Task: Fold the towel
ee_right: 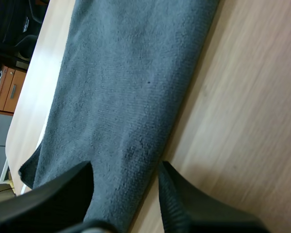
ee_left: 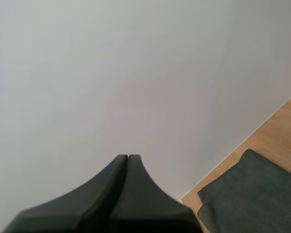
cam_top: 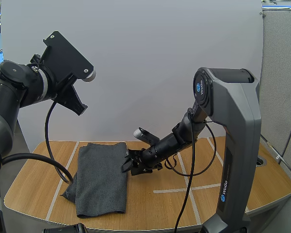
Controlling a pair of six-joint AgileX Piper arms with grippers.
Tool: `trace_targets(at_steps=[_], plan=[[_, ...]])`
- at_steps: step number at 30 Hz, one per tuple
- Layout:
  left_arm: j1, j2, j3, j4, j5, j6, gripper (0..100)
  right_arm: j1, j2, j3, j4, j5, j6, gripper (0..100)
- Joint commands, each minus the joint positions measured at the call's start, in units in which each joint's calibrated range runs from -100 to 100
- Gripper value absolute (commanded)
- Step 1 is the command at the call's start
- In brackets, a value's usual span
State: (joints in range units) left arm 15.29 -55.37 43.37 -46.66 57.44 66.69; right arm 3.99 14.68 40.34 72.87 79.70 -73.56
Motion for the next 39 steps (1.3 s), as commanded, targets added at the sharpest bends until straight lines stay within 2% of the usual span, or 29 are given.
trace_targets(at_steps=[1,11,14,16,18,21,22,25,31,39], plan=[[-0.1,-0.4,-0.3,-0.9,-0.5,0.5,0,0.3,2.1,-1.1,2.3,1.5,-2.8,70],[-0.1,-0.4,-0.3,-0.9,-0.5,0.5,0,0.8,6.9,-5.9,3.3,1.5,-2.6,70],[-0.1,-0.4,-0.3,-0.9,-0.5,0.5,0,1.0,8.2,-6.6,4.0,2.0,-2.6,67],[-0.1,-0.4,-0.3,-0.9,-0.5,0.5,0,1.2,8.8,-6.6,4.3,2.0,-2.6,57],[-0.1,-0.4,-0.3,-0.9,-0.5,0.5,0,1.2,9.1,-6.6,4.4,1.7,-2.6,40],[-0.1,-0.4,-0.3,-0.9,-0.5,0.5,0,1.2,9.1,-6.6,4.4,0.8,-2.6,3],[-0.1,-0.4,-0.3,-0.9,-0.5,0.5,0,1.2,9.1,-6.6,4.4,0.8,-2.7,0],[-0.1,-0.4,-0.3,-0.9,-0.5,0.5,0,1.2,9.1,-6.6,2.9,0.8,-2.7,0],[-0.1,-0.4,-0.3,-0.9,-0.5,0.5,0,0.6,8.8,-6.6,-4.2,1.6,-2.5,0],[-0.1,-0.4,-0.3,-0.9,-0.5,0.5,0,-5.2,8.8,-6.6,-9.5,12.9,-2.0,0]])
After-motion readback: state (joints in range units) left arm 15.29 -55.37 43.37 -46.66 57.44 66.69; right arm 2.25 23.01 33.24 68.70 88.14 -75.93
